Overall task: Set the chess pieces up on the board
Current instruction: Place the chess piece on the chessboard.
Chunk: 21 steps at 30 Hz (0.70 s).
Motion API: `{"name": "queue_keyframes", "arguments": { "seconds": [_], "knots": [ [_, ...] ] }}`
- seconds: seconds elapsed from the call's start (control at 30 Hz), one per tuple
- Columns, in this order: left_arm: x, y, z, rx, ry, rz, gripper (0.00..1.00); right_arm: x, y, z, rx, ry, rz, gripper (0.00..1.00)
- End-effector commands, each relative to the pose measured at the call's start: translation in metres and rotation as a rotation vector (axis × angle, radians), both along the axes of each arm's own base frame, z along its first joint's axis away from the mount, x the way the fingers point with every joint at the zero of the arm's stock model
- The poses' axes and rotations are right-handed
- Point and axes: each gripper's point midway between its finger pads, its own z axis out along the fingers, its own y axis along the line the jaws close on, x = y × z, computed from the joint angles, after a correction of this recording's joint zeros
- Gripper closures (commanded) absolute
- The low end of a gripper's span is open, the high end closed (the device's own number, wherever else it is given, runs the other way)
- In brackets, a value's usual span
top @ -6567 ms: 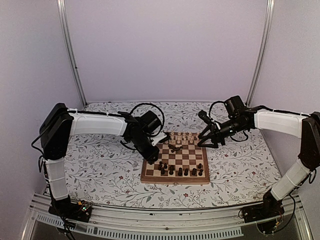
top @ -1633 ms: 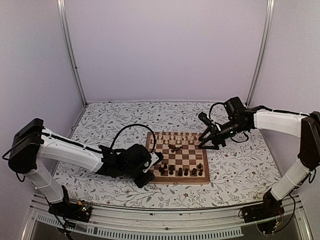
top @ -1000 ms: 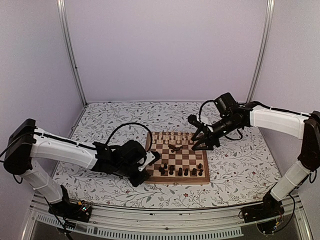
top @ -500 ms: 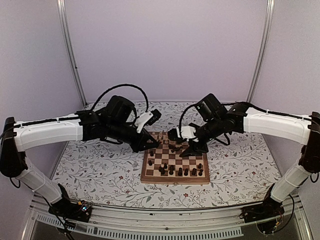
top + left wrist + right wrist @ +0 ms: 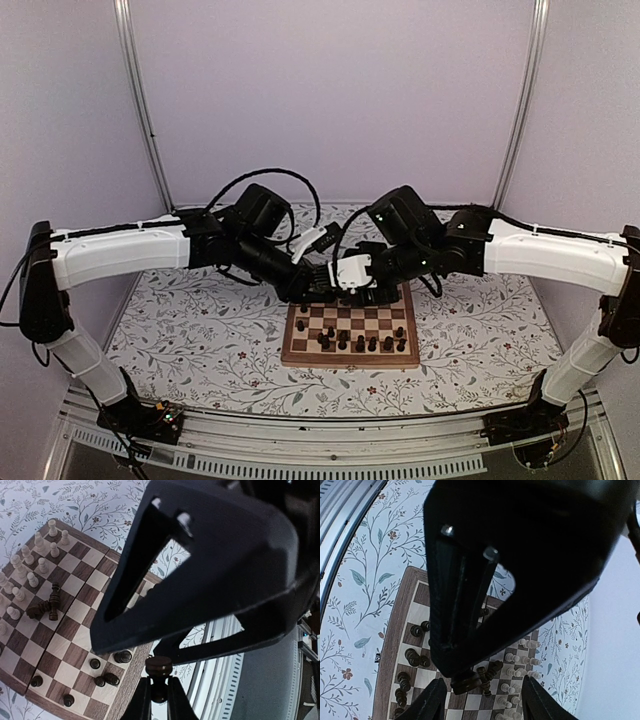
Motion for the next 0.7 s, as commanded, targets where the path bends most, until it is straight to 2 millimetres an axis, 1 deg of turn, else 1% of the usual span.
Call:
{"name": "queue_keyframes", "arguments": {
  "seconds": [0.0,0.2,0.3,0.47,0.53,0.6,0.67],
  "knots": [
    [0.000,-0.003,0.004,-0.009,0.025,-0.017,0.90,-0.001,0.005,-0.001,-0.022,-0.068,0.012,0.49],
    [0.002,-0.005,0.001,-0.005,0.030,-0.013,0.90,-0.012,0.005,-0.006,-0.055,-0.092,0.049,0.53],
    [0.002,-0.006,0.001,-0.007,0.031,-0.015,0.90,-0.016,0.005,-0.011,-0.075,-0.104,0.058,0.61],
    [0.004,-0.006,0.005,-0.011,0.021,-0.010,0.89,-0.018,0.004,-0.018,-0.095,-0.104,0.063,0.75],
    [0.006,-0.005,0.006,-0.008,0.013,-0.002,0.86,-0.017,0.005,-0.017,-0.090,-0.106,0.059,0.80],
    [0.008,-0.003,0.008,-0.003,-0.001,0.013,0.81,-0.011,0.003,-0.014,-0.086,-0.124,0.019,0.83],
    [0.011,0.003,0.013,0.000,-0.037,0.040,0.79,-0.008,0.002,-0.010,-0.064,-0.111,-0.005,0.86]
  ]
}}
